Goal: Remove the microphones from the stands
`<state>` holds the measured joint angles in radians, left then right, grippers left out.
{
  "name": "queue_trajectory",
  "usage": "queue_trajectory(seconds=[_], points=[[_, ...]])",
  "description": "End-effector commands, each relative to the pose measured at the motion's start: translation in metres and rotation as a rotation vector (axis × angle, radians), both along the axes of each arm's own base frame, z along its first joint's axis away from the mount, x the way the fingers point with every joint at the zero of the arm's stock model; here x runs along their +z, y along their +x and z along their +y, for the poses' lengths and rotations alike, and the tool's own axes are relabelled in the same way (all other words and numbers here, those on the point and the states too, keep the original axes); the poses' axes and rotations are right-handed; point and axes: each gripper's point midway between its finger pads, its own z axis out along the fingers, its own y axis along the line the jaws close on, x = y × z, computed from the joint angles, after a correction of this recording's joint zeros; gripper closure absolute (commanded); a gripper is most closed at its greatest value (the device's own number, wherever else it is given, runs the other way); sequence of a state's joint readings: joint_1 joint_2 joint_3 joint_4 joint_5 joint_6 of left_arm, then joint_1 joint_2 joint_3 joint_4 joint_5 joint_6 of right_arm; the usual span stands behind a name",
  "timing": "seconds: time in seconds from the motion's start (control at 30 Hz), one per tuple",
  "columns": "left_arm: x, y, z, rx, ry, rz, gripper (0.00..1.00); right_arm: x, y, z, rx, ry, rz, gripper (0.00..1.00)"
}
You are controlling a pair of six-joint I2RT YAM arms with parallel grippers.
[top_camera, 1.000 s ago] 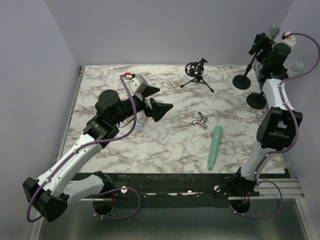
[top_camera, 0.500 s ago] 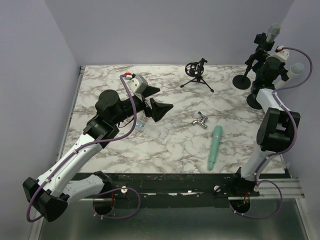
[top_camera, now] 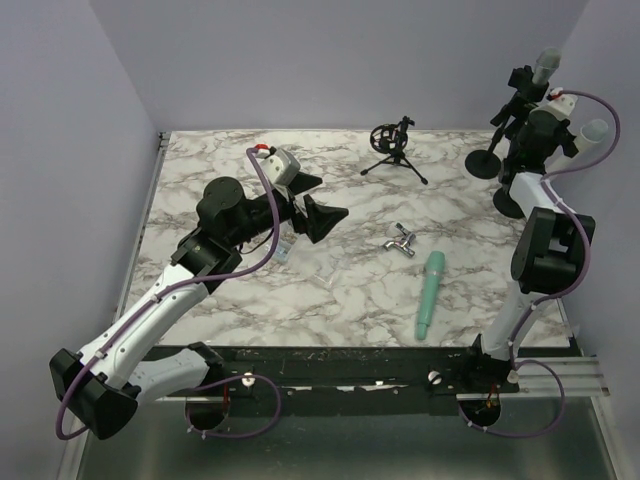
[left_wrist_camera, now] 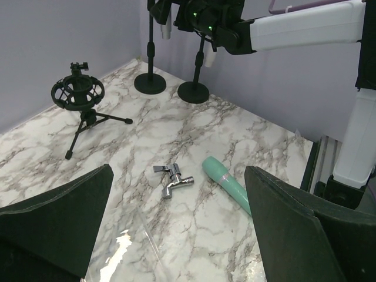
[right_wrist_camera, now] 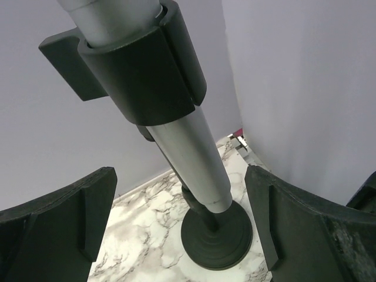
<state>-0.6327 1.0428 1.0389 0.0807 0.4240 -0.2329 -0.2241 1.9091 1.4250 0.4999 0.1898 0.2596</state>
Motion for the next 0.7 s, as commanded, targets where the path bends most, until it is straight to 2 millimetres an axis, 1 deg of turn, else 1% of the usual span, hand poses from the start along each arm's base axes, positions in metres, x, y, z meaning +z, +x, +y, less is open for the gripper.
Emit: queue_trajectory(seconds=[0.0,0.03,0.13,0.27,0.33,0.47,0.6,0.67], points=[[0.009,-0.002,-0.003,-0.019,-0.011,-0.030,0.02,-0.006,0.007,-0.002,-0.024,-0.040,0.036,0.00],[0.009,-0.002,-0.003,-0.018,-0.010,-0.029,0.02,-0.006,0.008,-0.001,-0.023,-0.040,0.033,0.01],[0.009,-0.002,-0.004,-0.021,-0.010,-0.027,0.02,-0.007,0.011,-0.001,-0.027,-0.038,0.025,0.11],[0.009,-0.003,-0.003,-0.021,-0.011,-0.028,0.02,-0.007,0.008,-0.001,-0.047,-0.064,0.008,0.13],[0.010,-0.003,-0.003,-0.019,-0.011,-0.032,0.02,-0.007,0.009,0.001,-0.041,-0.071,0.006,0.16],[0.012,-0.004,-0.002,-0.018,-0.014,-0.039,0.02,-0.006,0.010,0.004,-0.016,-0.096,0.002,0.30],[0.012,-0.005,-0.002,-0.021,-0.015,-0.040,0.02,-0.006,0.014,0.013,0.043,-0.112,0.015,0.50],[0.013,-0.005,-0.001,-0.020,-0.015,-0.041,0.02,-0.006,0.016,0.014,0.049,-0.104,0.016,0.56]])
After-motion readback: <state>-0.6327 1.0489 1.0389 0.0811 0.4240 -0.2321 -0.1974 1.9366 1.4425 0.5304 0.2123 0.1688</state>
